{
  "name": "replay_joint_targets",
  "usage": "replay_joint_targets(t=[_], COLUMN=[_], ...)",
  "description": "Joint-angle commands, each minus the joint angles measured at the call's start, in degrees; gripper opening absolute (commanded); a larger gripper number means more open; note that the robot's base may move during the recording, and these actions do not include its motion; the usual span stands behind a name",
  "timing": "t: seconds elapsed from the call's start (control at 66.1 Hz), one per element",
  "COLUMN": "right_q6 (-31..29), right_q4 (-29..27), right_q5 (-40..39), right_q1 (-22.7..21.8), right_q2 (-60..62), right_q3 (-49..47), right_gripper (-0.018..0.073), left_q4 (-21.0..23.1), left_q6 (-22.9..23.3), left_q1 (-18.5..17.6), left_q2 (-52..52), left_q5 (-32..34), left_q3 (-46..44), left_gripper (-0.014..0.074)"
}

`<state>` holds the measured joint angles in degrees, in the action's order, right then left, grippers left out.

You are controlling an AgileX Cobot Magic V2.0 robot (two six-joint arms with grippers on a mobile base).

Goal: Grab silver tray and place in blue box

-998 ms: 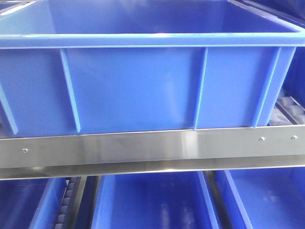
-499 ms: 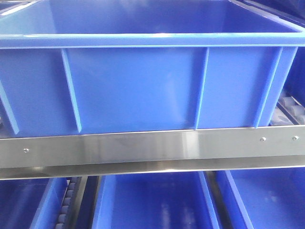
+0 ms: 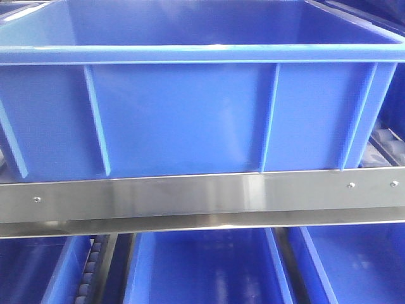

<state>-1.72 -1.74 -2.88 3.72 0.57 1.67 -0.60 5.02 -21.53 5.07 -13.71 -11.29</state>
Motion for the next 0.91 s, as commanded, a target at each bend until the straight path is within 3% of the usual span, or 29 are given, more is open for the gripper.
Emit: replay_joint_targets(t=[0.0,0.151,0.242,0.317,0.892], right_q6=[-0.17,-0.17,-0.17,-0.17,-0.17], right_q4=[0.79,0.79,0.79,0.79,0.79], right_q5=[-5.54,-5.54,-5.54,-5.54,-5.54], right_q1=[-0.43,-0.43,-0.43,-0.43,-0.43], right_q2=[1.2,1.2,1.2,1.2,1.2], right_q3=[-1.1,-1.1,-1.1,-1.1,-1.1], right_gripper=[0.0057,0.0057,0.0057,0.0057,0.0057], left_q4=[-0.28,1.5,1.5,1.5,1.39], left_q6=[-2.33,-2.33,-2.33,-2.33,-2.33], left_q1=[6.03,15.99,19.19,19.57,19.57], left_q2=[-1.57,-6.77,-6.48,-6.65,-6.65], left_q5=[9.19,17.77,19.87,23.52,21.73], left_q3=[2.32,9.37,12.16,14.14,14.01], left_gripper=[0.0013,0.0013,0.0013,0.0013,0.0013])
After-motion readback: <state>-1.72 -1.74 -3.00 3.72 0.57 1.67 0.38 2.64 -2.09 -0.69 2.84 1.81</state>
